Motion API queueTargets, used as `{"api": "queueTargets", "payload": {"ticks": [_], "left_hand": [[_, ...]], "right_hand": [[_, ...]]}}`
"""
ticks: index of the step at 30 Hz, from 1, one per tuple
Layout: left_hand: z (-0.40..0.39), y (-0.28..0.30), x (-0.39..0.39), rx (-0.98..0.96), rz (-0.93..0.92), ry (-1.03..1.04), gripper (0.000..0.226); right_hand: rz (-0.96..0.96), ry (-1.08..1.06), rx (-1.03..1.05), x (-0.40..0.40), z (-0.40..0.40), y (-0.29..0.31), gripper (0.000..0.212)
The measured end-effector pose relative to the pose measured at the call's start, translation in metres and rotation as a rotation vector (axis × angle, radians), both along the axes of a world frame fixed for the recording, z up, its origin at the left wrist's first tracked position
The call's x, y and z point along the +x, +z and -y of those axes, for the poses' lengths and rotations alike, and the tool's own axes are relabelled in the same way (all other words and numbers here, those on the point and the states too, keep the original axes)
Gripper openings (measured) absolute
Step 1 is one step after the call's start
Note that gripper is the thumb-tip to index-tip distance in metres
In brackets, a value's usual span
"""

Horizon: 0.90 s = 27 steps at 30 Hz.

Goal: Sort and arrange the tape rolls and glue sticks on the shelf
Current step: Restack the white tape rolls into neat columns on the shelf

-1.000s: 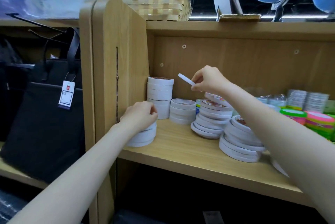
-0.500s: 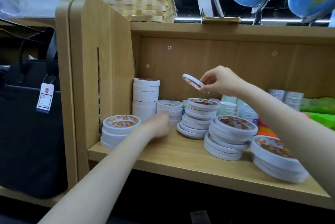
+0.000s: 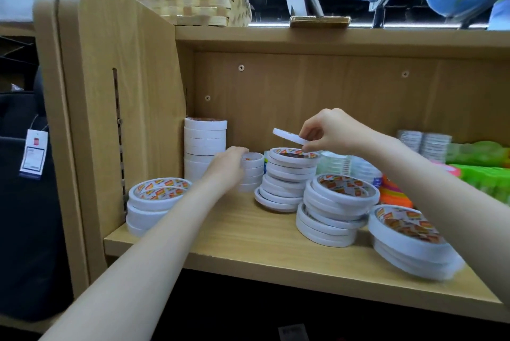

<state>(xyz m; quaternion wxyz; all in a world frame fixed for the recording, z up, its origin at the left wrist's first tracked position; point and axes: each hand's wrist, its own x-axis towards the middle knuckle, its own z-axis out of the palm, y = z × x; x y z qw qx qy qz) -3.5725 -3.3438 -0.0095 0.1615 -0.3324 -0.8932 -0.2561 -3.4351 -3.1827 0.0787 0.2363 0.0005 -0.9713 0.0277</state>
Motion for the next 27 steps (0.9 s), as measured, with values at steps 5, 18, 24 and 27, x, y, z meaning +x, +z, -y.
{"api": "queueTargets", "payload": {"ticks": [5,18,24,27], "left_hand": [[-0.009,-0.008,-0.013,-0.193,-0.047,0.085,0.047],[0.0,-0.014,0.006,0.061,-0.114,0.025,0.042],[0.008,-0.018,0.042,0.289,0.226,-0.209,0.055],[-0.005,-0.024,0.054,0.19,0.317,-0.225,0.082]], "right_hand": [[0.044,0.013,0.0,-0.001,-0.007,-0.004,0.014],[0.274,0.084,-0.028,-0.001,-0.009,-0.003,0.019],[0.193,0.071,0.01,-0.008,-0.012,-0.007,0.016],[0.226,0.058,-0.019,-0.006,-0.011,-0.007,0.02]]}}
